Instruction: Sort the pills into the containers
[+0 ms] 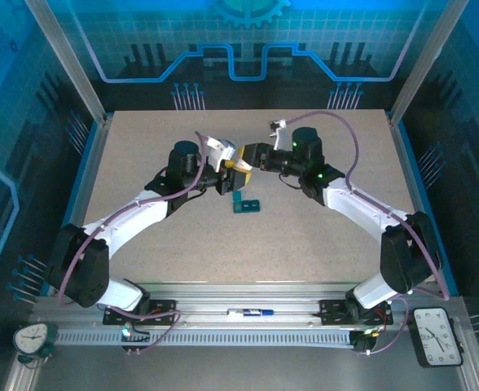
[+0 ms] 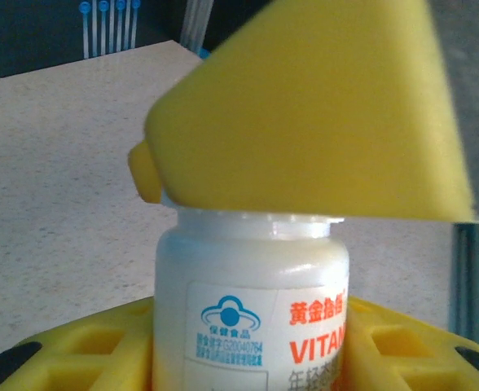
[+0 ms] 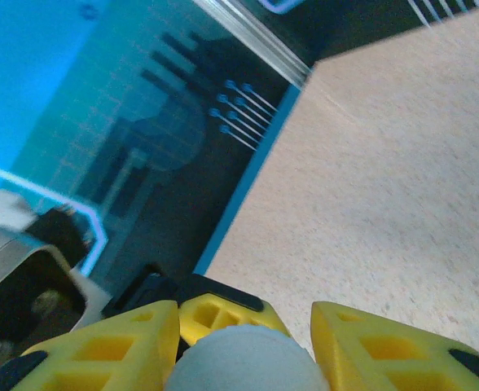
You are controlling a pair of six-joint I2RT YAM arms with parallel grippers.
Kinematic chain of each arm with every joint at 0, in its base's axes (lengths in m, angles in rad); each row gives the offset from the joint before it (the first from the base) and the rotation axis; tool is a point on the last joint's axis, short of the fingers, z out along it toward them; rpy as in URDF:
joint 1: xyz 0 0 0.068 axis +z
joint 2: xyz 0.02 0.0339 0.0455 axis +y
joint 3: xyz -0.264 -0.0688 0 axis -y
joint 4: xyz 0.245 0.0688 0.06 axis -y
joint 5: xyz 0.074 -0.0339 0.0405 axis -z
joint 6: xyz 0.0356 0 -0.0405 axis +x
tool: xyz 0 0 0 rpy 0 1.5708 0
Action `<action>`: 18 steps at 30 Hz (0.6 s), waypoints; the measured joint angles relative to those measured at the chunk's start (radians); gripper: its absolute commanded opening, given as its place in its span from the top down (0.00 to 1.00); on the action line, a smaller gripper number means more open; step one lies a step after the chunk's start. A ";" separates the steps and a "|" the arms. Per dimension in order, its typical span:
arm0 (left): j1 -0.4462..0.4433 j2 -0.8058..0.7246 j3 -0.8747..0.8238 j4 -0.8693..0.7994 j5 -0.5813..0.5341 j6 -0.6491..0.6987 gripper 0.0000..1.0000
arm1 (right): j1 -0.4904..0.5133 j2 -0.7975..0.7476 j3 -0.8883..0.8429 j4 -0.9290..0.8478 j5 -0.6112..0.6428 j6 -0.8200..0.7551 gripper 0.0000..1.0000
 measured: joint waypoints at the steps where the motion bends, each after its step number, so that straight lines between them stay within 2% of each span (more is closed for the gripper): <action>1: 0.001 0.000 -0.001 0.008 0.015 -0.016 0.85 | -0.007 -0.003 -0.024 0.055 -0.023 0.002 0.54; 4: 0.007 0.000 -0.003 0.041 0.068 -0.081 0.85 | -0.025 -0.004 -0.075 0.198 -0.090 0.018 0.46; 6: 0.018 0.000 -0.003 0.078 0.084 -0.114 0.86 | -0.035 -0.004 -0.088 0.244 -0.113 0.034 0.28; 8: 0.029 -0.001 -0.003 0.104 0.088 -0.125 0.86 | -0.043 -0.004 -0.093 0.256 -0.120 0.041 0.22; 13: 0.037 -0.002 -0.003 0.089 0.073 -0.106 0.88 | -0.056 -0.039 -0.093 0.198 -0.080 0.047 0.20; 18: 0.024 -0.003 0.000 0.028 0.000 -0.024 0.87 | -0.065 -0.106 -0.063 0.026 0.025 0.050 0.20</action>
